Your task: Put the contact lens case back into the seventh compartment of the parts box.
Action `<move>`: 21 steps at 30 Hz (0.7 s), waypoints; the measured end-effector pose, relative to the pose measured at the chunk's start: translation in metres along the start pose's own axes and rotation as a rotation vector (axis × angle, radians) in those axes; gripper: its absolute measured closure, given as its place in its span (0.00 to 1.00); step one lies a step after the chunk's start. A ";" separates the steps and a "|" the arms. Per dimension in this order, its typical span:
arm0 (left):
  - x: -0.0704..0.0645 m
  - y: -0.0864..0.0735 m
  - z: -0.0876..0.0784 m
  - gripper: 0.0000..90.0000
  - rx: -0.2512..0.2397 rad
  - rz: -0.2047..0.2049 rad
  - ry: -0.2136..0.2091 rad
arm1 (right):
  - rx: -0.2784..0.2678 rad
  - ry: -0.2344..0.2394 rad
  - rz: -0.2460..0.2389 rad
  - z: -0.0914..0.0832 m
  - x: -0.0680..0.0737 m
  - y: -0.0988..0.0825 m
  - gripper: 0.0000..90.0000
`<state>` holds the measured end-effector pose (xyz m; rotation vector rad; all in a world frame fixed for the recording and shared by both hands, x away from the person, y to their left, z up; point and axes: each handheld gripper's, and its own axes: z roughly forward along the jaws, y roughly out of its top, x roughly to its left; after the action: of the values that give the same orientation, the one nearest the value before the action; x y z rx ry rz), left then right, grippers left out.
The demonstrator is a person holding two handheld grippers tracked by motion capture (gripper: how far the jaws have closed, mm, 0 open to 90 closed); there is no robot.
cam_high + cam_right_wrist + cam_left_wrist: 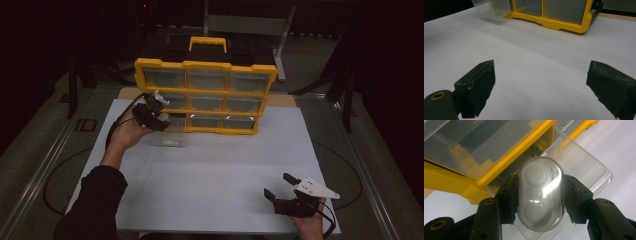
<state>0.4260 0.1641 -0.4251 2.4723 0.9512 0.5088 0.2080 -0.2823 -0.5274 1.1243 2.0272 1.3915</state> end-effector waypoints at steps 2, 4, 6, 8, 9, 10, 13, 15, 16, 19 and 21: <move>0.000 -0.001 0.001 0.55 0.000 -0.004 0.002 | 0.001 0.000 0.000 0.000 0.000 0.000 0.09; 0.000 -0.002 0.002 0.55 0.004 -0.002 0.001 | 0.000 0.001 0.000 0.000 0.000 0.000 0.09; -0.001 -0.002 0.004 0.55 0.006 -0.001 0.008 | 0.001 0.000 -0.001 0.000 0.000 0.000 0.09; 0.000 -0.003 0.005 0.55 0.000 -0.013 0.006 | 0.001 -0.001 -0.001 0.000 0.000 0.000 0.09; 0.000 -0.004 0.006 0.55 0.002 -0.015 0.005 | 0.001 -0.001 -0.001 0.000 0.000 0.000 0.09; -0.001 -0.004 0.006 0.55 0.006 -0.016 0.008 | 0.000 -0.002 0.000 0.000 0.000 0.000 0.09; -0.001 -0.006 0.008 0.55 0.007 -0.019 0.009 | 0.001 -0.003 -0.001 0.000 0.000 0.000 0.09; 0.000 -0.007 0.008 0.55 0.007 -0.023 0.007 | 0.001 -0.004 -0.001 -0.001 0.000 0.000 0.09; 0.000 -0.008 0.008 0.53 0.006 -0.026 0.013 | 0.000 -0.004 -0.001 -0.001 0.000 0.000 0.09; -0.001 -0.009 0.006 0.38 -0.003 -0.046 0.036 | 0.000 -0.003 -0.004 -0.001 0.000 0.000 0.09; -0.001 -0.010 0.004 0.27 -0.015 -0.052 0.059 | -0.001 -0.002 -0.002 -0.001 0.000 0.000 0.09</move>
<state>0.4216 0.1686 -0.4340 2.4244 1.0286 0.5725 0.2074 -0.2828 -0.5269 1.1223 2.0251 1.3895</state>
